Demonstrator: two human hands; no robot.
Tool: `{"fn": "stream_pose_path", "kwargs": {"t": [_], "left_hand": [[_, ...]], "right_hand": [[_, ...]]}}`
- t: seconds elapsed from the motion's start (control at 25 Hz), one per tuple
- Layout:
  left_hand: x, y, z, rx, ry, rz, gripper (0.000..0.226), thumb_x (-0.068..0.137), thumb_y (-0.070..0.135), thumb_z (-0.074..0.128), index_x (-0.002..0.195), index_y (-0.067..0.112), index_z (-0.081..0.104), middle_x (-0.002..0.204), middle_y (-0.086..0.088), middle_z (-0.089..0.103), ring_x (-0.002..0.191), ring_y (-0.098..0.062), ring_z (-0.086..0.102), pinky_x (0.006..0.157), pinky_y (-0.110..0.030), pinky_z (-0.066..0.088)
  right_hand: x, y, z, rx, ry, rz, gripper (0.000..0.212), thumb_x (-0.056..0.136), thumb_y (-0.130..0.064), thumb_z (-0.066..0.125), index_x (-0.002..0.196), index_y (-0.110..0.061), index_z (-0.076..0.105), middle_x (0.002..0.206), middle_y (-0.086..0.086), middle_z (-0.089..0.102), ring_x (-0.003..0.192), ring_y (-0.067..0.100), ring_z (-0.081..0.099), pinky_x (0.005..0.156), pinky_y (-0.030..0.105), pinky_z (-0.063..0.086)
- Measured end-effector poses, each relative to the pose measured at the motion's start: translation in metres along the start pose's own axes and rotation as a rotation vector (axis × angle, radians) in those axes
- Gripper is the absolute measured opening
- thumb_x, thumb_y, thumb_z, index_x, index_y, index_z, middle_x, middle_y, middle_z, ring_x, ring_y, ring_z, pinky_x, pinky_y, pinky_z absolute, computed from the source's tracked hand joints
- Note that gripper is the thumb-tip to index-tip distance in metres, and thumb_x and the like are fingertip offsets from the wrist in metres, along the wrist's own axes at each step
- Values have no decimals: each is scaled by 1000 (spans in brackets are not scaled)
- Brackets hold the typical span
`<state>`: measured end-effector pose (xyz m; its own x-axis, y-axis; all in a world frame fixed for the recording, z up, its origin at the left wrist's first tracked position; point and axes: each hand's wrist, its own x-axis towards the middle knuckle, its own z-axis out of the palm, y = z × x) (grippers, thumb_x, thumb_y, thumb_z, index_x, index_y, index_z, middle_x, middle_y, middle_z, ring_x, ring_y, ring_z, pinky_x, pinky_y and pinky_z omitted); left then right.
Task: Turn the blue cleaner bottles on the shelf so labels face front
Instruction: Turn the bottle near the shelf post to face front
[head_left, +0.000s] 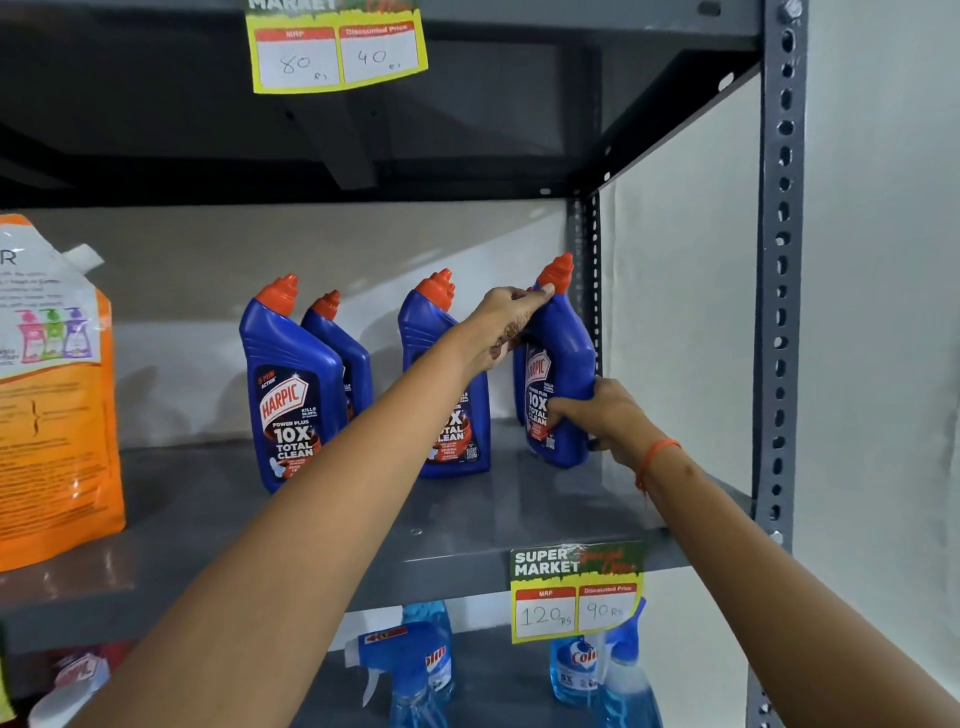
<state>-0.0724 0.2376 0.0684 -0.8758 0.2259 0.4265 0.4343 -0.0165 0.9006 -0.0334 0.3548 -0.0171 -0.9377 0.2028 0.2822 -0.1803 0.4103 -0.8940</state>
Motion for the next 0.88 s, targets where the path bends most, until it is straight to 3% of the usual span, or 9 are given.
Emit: {"fn": "stream_pose_path", "kwargs": {"t": [0.12,0.24,0.36,0.44,0.6,0.72,0.88], "left_hand": [[0,1,-3,-8,-53,3,21,85,30,63,86,10,59,83,-6,63,79,-20,60,70,-28,54],[1,3,-5,63,-12,-13,29,77,37,70,91,14,60,86,-5,67,84,-22,64,81,-39,56],[-2,-4,1,90,99,36,30,72,38,75,84,17,58,79,1,66,73,-14,64,61,-32,54],[-5,-13,8,77,170,50,36,69,36,78,86,14,55,79,1,64,71,-14,62,54,-28,49],[-6,-23,18,10,290,58,46,66,30,81,92,11,49,77,2,58,66,-13,59,49,-25,45],[-6,-21,20,-19,314,36,51,65,29,83,95,10,47,78,2,57,65,-13,57,47,-26,44],[-6,-23,23,-55,340,-8,52,64,27,83,97,9,47,80,-3,59,64,-16,59,51,-30,51]], "right_hand": [[4,-8,-11,233,-20,26,27,66,-1,65,89,-15,59,91,10,66,82,25,61,72,40,55],[10,-14,-23,335,-37,12,34,72,5,59,101,-13,58,88,9,64,74,24,60,59,30,50],[15,-12,-27,290,-86,36,43,75,7,51,114,-9,57,99,13,62,90,28,58,86,43,50],[16,-9,-26,271,-97,62,40,75,11,46,108,-10,57,100,13,60,95,29,54,95,49,45],[20,-6,-22,263,-89,73,31,76,14,39,91,-10,53,86,12,57,81,27,52,83,44,44],[26,-6,-21,271,-80,68,35,75,15,38,98,-8,52,90,14,58,89,29,52,83,42,44],[32,-1,-20,253,-85,93,42,77,14,40,114,-3,54,100,16,59,94,30,53,93,50,46]]}}
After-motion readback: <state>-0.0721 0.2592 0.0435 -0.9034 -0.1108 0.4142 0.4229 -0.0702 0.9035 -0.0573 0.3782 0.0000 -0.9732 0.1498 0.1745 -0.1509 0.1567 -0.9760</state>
